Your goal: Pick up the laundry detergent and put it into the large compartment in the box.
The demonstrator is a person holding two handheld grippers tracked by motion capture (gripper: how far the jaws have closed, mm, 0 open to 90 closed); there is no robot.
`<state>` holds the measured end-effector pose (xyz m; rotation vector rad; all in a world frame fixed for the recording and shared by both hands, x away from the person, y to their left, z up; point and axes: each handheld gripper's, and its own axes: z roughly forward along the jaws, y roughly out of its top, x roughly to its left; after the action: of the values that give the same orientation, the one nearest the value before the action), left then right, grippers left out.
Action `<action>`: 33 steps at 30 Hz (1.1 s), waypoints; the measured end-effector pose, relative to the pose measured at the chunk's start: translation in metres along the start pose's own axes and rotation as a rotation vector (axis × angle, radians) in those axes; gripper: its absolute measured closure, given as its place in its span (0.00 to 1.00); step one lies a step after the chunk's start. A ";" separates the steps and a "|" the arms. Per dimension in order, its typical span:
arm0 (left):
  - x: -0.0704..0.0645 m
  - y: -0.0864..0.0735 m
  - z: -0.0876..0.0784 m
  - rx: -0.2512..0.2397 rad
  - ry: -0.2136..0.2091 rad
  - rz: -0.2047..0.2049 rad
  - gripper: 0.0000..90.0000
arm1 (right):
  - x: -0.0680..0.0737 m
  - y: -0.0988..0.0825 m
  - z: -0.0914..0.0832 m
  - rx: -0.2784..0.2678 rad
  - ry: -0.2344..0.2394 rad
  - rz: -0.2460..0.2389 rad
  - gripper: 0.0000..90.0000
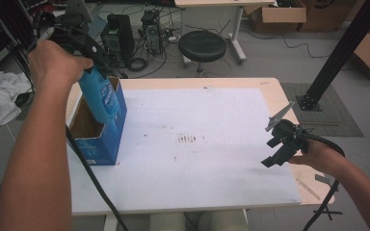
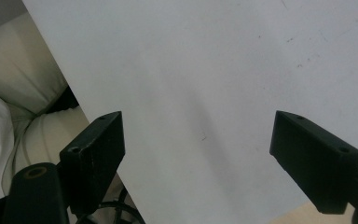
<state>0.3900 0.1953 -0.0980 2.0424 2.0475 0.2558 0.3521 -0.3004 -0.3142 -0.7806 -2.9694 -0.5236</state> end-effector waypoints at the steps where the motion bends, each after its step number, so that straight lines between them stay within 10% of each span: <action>1: 0.002 0.000 -0.001 -0.005 0.006 -0.003 0.42 | 0.000 0.000 0.000 0.000 0.000 0.000 0.20; 33: 0.045 -0.007 0.039 -0.050 0.049 -0.004 0.42 | -0.002 0.001 0.006 0.014 0.003 0.011 0.20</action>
<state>0.3943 0.2381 -0.1391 2.0215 2.0526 0.3560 0.3546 -0.2983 -0.3192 -0.7937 -2.9607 -0.5031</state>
